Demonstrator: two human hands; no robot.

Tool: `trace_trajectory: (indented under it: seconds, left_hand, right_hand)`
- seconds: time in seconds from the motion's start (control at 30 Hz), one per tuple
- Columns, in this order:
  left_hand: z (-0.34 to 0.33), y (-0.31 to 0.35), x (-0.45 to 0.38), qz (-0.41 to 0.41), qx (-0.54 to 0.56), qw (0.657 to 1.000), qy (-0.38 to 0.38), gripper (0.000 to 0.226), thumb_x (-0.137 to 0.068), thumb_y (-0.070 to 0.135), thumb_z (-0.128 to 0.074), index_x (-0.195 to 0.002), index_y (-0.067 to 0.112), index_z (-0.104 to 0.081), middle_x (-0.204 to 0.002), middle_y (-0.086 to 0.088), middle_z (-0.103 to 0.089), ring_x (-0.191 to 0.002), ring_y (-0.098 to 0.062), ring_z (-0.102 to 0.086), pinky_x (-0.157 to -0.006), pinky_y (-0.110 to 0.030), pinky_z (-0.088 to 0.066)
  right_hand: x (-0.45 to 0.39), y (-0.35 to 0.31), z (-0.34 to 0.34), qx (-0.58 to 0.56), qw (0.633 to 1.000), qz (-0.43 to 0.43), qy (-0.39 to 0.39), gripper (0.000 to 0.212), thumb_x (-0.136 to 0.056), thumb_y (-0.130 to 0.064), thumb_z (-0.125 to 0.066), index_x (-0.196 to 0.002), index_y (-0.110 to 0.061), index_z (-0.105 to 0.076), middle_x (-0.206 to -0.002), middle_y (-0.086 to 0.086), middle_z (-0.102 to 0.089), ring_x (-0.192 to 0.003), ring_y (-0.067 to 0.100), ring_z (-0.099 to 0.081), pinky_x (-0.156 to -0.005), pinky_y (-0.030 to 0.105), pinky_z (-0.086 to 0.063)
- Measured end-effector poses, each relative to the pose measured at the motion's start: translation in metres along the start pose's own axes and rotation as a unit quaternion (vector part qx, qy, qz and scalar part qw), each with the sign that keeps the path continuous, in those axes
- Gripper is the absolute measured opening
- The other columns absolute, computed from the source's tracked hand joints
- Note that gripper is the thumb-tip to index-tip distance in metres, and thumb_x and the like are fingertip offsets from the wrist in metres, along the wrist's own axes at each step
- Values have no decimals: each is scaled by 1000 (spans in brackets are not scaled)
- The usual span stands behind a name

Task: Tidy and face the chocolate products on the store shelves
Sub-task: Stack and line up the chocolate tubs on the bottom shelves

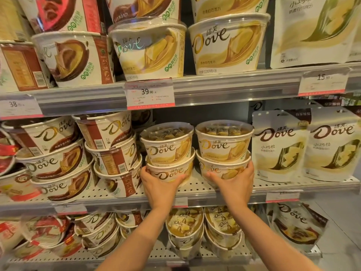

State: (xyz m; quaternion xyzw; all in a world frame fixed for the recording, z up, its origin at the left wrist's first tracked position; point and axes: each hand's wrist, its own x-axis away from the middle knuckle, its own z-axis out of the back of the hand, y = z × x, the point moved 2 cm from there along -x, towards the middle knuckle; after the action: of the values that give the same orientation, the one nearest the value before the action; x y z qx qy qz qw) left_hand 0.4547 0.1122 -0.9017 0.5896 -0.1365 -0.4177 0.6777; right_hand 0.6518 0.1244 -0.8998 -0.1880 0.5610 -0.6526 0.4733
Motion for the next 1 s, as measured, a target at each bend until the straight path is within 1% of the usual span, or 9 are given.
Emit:
trace_trajectory:
  seconds: [0.13, 0.33, 0.47, 0.57, 0.67, 0.77, 0.87, 0.93, 1.0]
  left_hand:
    - [7, -4, -5, -16, -5, 1000, -20, 115, -45, 39, -91, -135, 7, -27, -135, -13, -44, -125, -29, -43, -104, -38, -37]
    - [9, -7, -12, -31, -10, 998, -47, 110, -51, 35, -90, -138, 8, -28, -136, -9, -44, -127, -25, -41, -103, -32, -33]
    - [11, -8, -16, -31, -15, 998, -60, 109, -51, 35, -90, -138, 10, -30, -137, -8, -46, -128, -24, -42, -105, -34, -34]
    - [9, -10, -16, -35, -25, 997, -64, 108, -52, 37, -89, -138, 11, -30, -139, -7, -44, -130, -23, -40, -110, -39, -34]
    - [1, -8, -9, -36, -44, 996, -64, 122, -52, 41, -88, -146, 11, -14, -148, -11, -30, -138, -26, -28, -114, -43, -26]
    - [-9, 1, -1, 3, -99, 994, -35, 140, -47, 56, -85, -147, 7, 0, -153, -16, -20, -141, -29, -20, -116, -44, -19]
    - [-14, 4, 0, 30, -127, 991, -5, 146, -40, 70, -79, -146, 6, -1, -149, -18, -31, -138, -31, -29, -114, -45, -20]
    - [-15, 2, -2, 36, -137, 990, 5, 143, -37, 73, -76, -144, 7, -8, -143, -18, -40, -133, -32, -37, -112, -45, -22]
    - [-16, 2, -3, 36, -133, 990, 8, 139, -38, 71, -78, -142, 6, -13, -140, -18, -42, -131, -33, -39, -111, -45, -23]
  right_hand:
    - [-7, 2, 10, -9, 999, 14, -33, 137, -30, -66, -80, -142, -15, -20, -143, 8, -40, -131, 27, -39, -106, 48, -38]
    - [-22, 7, 18, -18, 995, 46, -91, 129, -35, -55, -87, -141, -19, -23, -139, 3, -45, -127, 22, -44, -105, 41, -39]
    - [-28, 9, 21, -31, 990, 70, -114, 121, -41, -45, -90, -140, -18, -26, -137, 2, -46, -126, 19, -44, -101, 32, -37]
    - [-26, 8, 22, -37, 989, 77, -117, 123, -37, -55, -85, -139, -20, -26, -137, 1, -46, -126, 18, -44, -102, 32, -37]
    - [-20, 7, 19, -39, 990, 68, -118, 134, -33, -69, -78, -143, -25, -16, -143, 1, -39, -132, 20, -39, -108, 43, -36]
    - [-9, 8, 12, -30, 995, 56, -83, 141, -36, -69, -79, -147, -27, -2, -154, 5, -21, -141, 23, -22, -113, 49, -26]
    - [-2, 10, 2, 8, 997, 58, -45, 140, -48, -55, -85, -148, -17, 5, -156, 8, -7, -144, 24, -8, -117, 43, -14]
    - [-1, 10, -3, 30, 997, 55, -33, 140, -50, -53, -85, -148, -11, 5, -157, 10, -6, -144, 25, -7, -116, 41, -11]
    - [-2, 10, -6, 37, 998, 47, -25, 139, -50, -54, -84, -148, -9, 4, -156, 12, -9, -144, 26, -9, -115, 41, -12]
